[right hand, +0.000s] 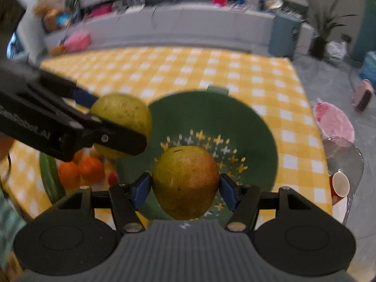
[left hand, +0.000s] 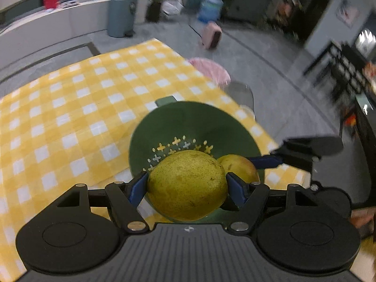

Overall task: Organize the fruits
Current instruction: 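Lift both pomelos and carry them over the green colander with both tools, then lower both pomelos into the colander and open both tools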

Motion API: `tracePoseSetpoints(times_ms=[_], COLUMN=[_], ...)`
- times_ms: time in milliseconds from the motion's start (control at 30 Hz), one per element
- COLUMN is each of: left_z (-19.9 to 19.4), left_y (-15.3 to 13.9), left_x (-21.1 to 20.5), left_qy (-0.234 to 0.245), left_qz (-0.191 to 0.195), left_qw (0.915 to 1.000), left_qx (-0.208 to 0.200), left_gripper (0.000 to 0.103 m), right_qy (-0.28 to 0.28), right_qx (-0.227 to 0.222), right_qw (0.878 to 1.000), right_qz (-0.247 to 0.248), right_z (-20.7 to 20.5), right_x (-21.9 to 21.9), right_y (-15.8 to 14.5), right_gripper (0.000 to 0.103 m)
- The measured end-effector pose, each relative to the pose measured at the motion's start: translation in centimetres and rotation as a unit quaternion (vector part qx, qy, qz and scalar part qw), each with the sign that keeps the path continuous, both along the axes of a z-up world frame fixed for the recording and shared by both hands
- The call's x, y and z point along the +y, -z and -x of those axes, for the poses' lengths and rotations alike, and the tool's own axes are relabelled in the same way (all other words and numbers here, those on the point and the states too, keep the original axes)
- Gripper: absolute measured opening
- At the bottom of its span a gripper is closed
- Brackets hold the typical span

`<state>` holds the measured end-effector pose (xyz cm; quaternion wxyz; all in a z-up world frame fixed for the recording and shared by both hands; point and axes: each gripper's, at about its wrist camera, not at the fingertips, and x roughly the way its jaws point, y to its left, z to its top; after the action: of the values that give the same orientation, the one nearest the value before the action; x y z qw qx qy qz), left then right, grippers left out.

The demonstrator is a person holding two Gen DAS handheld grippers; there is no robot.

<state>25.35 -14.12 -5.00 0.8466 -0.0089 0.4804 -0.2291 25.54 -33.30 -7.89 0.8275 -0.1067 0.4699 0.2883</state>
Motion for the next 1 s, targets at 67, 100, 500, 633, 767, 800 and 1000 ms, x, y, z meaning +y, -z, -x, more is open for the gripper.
tracePoseSetpoints(times_ms=[67,100,500,633,767,800,1000], left_z=[-0.6,-0.8,-3.5,-4.0,-4.2,-4.3,-4.4], left_y=[0.2,0.2,3.7,4.8,5.4,5.6,6.3], left_x=[-1.0,-1.4,-4.6,-5.2,-5.7,-5.8,-6.2], left_qy=[0.039,0.055,0.194,0.217,0.234,0.237,0.239], left_qz=[-0.03,-0.04,-0.16,-0.188,-0.202,-0.204,-0.212], left_qw=[0.9988,0.9977,0.9674,0.9568,0.9494,0.9479,0.9449], left_qx=[-0.002,-0.001,0.031,0.047,0.056,0.061,0.071], left_gripper=[0.082,0.082,0.082,0.082,0.082,0.082,0.083], right_qy=[-0.023,-0.036,-0.099,-0.116,-0.125,-0.123,-0.132], right_qx=[0.015,0.025,0.073,0.078,0.082,0.084,0.082], right_qw=[1.0,0.999,0.991,0.988,0.986,0.986,0.985], right_qz=[0.011,0.016,0.056,0.069,0.074,0.073,0.072], right_z=[-0.9,-1.4,-4.7,-4.8,-4.5,-4.6,-4.2], right_x=[0.2,0.2,1.1,1.5,1.7,1.6,1.7], right_y=[0.7,1.1,4.4,4.9,5.1,5.1,4.8], right_gripper=[0.06,0.06,0.061,0.061,0.061,0.061,0.065])
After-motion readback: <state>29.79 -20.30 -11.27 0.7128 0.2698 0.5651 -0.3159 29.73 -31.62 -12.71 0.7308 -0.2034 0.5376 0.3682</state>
